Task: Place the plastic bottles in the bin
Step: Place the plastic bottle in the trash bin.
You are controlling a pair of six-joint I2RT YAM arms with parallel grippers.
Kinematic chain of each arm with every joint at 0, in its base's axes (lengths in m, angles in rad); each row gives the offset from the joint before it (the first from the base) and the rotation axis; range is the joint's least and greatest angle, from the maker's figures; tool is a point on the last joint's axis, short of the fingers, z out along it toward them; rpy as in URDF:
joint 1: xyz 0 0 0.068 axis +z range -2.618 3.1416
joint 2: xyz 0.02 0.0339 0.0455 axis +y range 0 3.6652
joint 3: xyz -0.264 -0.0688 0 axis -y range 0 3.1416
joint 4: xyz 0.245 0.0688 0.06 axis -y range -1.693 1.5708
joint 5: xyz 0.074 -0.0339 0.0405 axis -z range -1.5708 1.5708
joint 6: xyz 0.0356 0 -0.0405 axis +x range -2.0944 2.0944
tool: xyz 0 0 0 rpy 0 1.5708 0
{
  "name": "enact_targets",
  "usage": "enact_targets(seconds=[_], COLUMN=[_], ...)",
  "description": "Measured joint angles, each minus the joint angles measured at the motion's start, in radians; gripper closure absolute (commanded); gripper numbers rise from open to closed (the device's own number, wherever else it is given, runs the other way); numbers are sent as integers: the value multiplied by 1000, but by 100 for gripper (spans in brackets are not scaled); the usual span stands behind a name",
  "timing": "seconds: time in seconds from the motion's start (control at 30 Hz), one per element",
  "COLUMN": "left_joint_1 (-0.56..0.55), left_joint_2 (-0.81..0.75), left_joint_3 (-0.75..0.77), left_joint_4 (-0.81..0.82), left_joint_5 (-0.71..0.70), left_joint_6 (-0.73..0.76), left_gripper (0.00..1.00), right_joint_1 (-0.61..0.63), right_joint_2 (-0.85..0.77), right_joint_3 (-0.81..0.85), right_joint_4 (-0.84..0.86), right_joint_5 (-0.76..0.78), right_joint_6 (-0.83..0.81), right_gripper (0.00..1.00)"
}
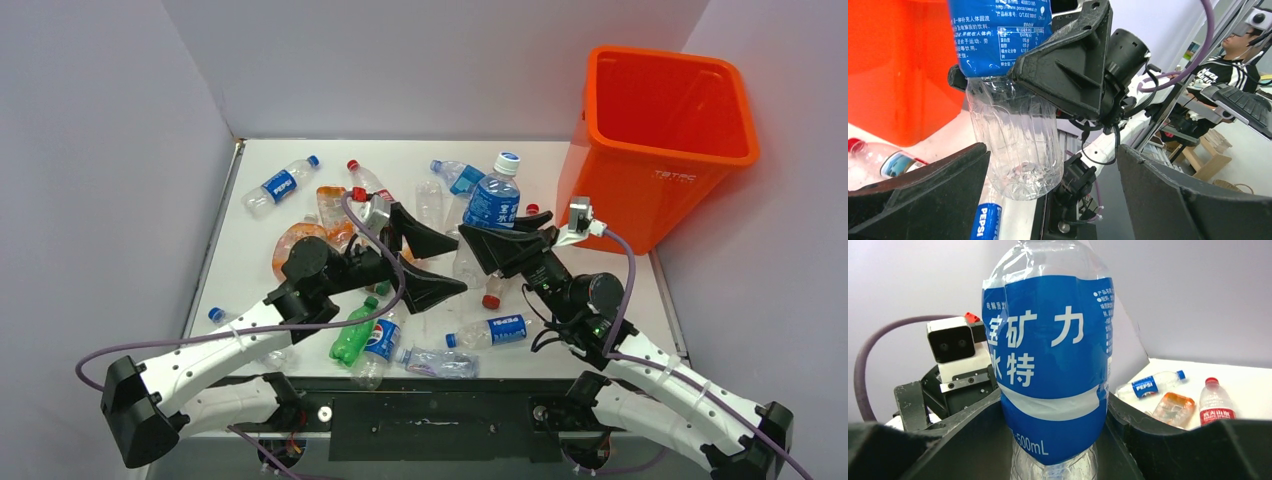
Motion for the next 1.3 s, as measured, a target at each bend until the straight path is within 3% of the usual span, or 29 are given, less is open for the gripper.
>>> enact_targets(seconds=[0.2,0.5,0.57,0.63,0.77,0.87,1.0,1.3], left_joint_1=[6,-14,-14,-16,-19,-20,-29,-27], left_joint_2=[41,63,65,73,106,109,103,3], left_joint_3=[14,14,14,14,14,14,14,11], left_joint_4=[64,0,1,8,11,8,-20,-190], left_joint_5=[4,-15,-14,-5,15,26,33,-1], left_joint_6=[-11,10,13,11,10,15,34,138], left_gripper=[4,1,12,28,54,61,66,71], right_joint_1=[-4,15,15,15,19,16,19,19], right_joint_2=[3,44,44,47,65,68,62,-15], right_joint_3=[-24,-31,-31,-31,-31,-32,-19,247], right_joint_4=[85,134,137,138,153,140,83,-368], right_joint_5=[30,-43,-48,-54,-72,-80,-80,17], right_joint_6=[8,75,81,86,98,96,85,-113], right_gripper=[62,62,62,61,53,27,10,6])
